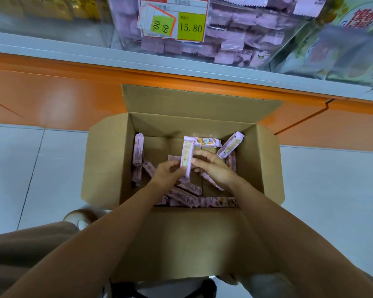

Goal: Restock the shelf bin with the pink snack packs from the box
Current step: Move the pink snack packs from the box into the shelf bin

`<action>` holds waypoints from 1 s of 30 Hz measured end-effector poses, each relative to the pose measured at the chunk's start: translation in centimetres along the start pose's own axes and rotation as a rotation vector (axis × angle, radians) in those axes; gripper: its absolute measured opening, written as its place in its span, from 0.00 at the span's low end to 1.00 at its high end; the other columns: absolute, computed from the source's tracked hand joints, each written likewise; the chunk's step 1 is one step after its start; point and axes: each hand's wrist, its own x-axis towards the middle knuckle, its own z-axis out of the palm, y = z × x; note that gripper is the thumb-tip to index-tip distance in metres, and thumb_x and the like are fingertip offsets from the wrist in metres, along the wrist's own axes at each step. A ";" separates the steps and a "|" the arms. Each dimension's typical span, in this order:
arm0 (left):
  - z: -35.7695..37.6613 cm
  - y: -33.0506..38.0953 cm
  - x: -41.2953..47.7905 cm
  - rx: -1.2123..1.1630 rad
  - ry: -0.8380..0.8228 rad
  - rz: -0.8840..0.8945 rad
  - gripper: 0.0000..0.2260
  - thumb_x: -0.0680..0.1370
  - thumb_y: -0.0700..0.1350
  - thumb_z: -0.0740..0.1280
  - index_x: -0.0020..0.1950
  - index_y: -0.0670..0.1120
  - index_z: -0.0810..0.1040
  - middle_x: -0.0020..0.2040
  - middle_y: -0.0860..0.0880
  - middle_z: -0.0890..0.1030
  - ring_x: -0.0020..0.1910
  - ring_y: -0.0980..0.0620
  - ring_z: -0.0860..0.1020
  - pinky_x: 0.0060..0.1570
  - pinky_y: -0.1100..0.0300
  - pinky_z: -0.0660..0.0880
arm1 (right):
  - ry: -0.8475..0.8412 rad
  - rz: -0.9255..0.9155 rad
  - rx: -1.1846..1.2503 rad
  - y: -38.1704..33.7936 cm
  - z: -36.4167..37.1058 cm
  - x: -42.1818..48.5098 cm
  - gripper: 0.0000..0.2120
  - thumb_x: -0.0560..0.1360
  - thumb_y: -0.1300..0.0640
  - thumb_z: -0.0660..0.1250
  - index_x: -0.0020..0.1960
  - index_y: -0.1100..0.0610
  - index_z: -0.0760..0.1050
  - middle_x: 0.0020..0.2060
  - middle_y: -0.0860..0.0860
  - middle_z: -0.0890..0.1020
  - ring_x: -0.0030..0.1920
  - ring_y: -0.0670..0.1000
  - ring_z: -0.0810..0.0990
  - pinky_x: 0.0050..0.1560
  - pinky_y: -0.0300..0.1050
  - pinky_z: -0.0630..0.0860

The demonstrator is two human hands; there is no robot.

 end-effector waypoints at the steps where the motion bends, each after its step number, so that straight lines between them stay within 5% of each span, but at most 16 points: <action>1: -0.1 0.0 -0.1 -0.007 -0.013 0.008 0.03 0.77 0.41 0.68 0.49 0.46 0.80 0.44 0.42 0.78 0.44 0.48 0.74 0.46 0.52 0.73 | 0.004 0.004 0.006 0.0 0.1 0.1 0.10 0.77 0.63 0.66 0.58 0.57 0.76 0.50 0.51 0.82 0.46 0.45 0.80 0.53 0.38 0.76; 8: -0.3 -0.4 0.7 0.145 -0.024 0.036 0.05 0.76 0.35 0.69 0.50 0.41 0.80 0.36 0.51 0.80 0.31 0.64 0.76 0.37 0.63 0.74 | 0.036 0.032 0.045 -0.2 1.0 1.2 0.17 0.72 0.57 0.73 0.58 0.61 0.74 0.52 0.55 0.82 0.50 0.51 0.80 0.53 0.47 0.75; 12: -0.6 -0.3 1.1 0.037 -0.112 -0.028 0.15 0.76 0.33 0.67 0.60 0.45 0.74 0.49 0.50 0.81 0.46 0.55 0.79 0.46 0.63 0.77 | 0.031 0.060 0.052 -0.7 0.6 1.7 0.19 0.74 0.56 0.71 0.64 0.58 0.74 0.55 0.54 0.82 0.53 0.51 0.82 0.55 0.45 0.77; 16: -0.3 -0.7 1.4 0.106 -0.015 0.053 0.13 0.73 0.37 0.73 0.56 0.43 0.77 0.45 0.51 0.81 0.40 0.64 0.79 0.42 0.68 0.75 | 0.031 0.041 -0.150 -0.7 0.9 1.8 0.15 0.74 0.54 0.72 0.57 0.61 0.77 0.42 0.47 0.81 0.41 0.42 0.79 0.41 0.27 0.74; 20: -0.9 -1.6 1.8 0.050 0.077 -0.006 0.17 0.72 0.38 0.74 0.59 0.40 0.76 0.49 0.47 0.81 0.46 0.55 0.79 0.41 0.68 0.76 | 0.022 0.023 -0.126 -0.9 -0.2 2.7 0.13 0.77 0.56 0.67 0.58 0.62 0.76 0.46 0.54 0.81 0.45 0.47 0.80 0.50 0.39 0.77; 25: -1.8 -2.9 2.5 -0.009 0.202 -0.115 0.19 0.74 0.38 0.72 0.64 0.38 0.74 0.57 0.41 0.80 0.53 0.43 0.80 0.39 0.60 0.76 | 0.137 -0.054 -0.642 1.9 -1.5 5.1 0.21 0.74 0.57 0.71 0.65 0.59 0.74 0.59 0.51 0.75 0.61 0.50 0.74 0.57 0.37 0.68; 27: -2.2 -3.5 2.9 0.001 0.233 -0.155 0.21 0.75 0.38 0.71 0.67 0.38 0.72 0.59 0.40 0.79 0.54 0.38 0.79 0.37 0.57 0.76 | 0.116 -0.048 -0.870 3.8 -1.2 6.1 0.24 0.72 0.56 0.73 0.65 0.59 0.73 0.62 0.55 0.76 0.62 0.55 0.75 0.59 0.42 0.70; 30: -2.5 -3.9 3.3 -0.012 0.231 -0.179 0.22 0.75 0.38 0.71 0.68 0.39 0.72 0.60 0.40 0.79 0.55 0.42 0.79 0.46 0.53 0.76 | 0.205 -0.012 -1.029 5.9 -0.5 6.9 0.18 0.71 0.54 0.71 0.58 0.59 0.75 0.55 0.59 0.79 0.55 0.60 0.77 0.54 0.51 0.75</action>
